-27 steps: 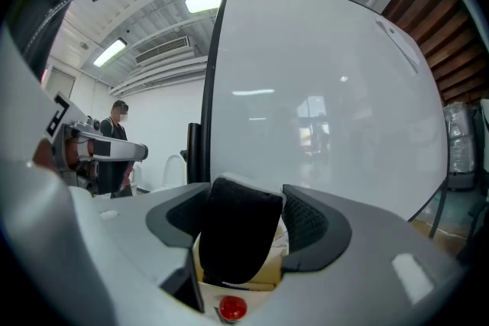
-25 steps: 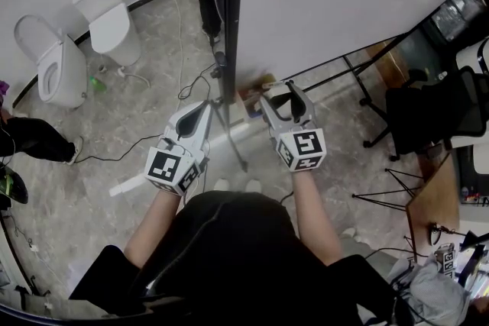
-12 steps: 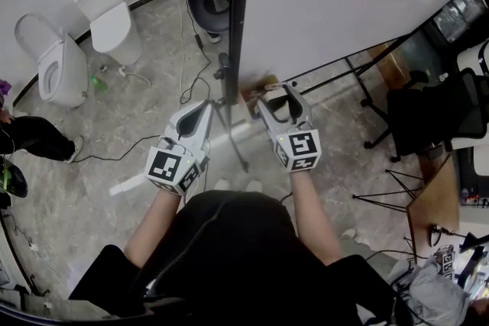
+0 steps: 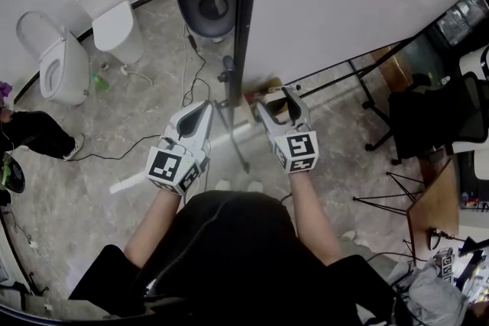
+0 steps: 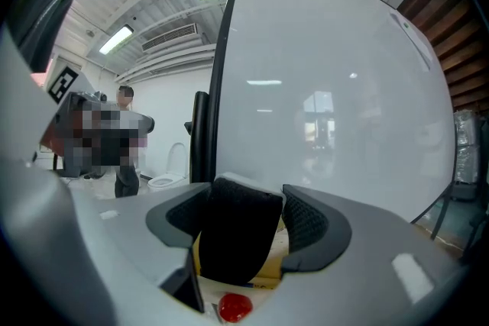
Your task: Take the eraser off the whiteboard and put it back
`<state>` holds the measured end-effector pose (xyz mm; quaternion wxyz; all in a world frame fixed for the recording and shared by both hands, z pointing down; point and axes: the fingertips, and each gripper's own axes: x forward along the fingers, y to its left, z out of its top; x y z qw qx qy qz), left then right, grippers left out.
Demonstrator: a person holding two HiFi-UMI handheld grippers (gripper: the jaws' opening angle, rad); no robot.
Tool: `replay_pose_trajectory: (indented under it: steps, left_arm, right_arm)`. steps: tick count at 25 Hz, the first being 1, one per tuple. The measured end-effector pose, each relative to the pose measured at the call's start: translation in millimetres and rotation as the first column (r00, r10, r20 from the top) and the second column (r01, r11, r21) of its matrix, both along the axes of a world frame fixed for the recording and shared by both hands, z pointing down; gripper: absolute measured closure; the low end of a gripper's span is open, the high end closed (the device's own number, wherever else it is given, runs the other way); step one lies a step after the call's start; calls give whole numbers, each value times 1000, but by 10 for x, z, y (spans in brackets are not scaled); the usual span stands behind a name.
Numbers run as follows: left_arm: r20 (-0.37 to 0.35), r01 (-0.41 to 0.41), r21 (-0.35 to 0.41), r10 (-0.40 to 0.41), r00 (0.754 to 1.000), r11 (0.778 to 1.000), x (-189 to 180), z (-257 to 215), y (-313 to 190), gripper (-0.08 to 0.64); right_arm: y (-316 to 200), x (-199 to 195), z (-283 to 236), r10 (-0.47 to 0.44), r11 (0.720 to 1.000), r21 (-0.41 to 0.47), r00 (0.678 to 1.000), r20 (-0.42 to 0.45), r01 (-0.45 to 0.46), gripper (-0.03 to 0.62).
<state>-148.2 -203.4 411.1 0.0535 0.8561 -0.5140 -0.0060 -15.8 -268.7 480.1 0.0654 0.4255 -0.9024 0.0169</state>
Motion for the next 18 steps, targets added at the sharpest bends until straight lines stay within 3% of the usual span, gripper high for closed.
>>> replay_pose_trajectory:
  steps: [18]
  left_arm:
    - [-2,-5,5,5,1000,1000,-4,36,-34,557]
  right_arm:
    - [-3,-83,130,-22,1000,-13,999,-46,22,291]
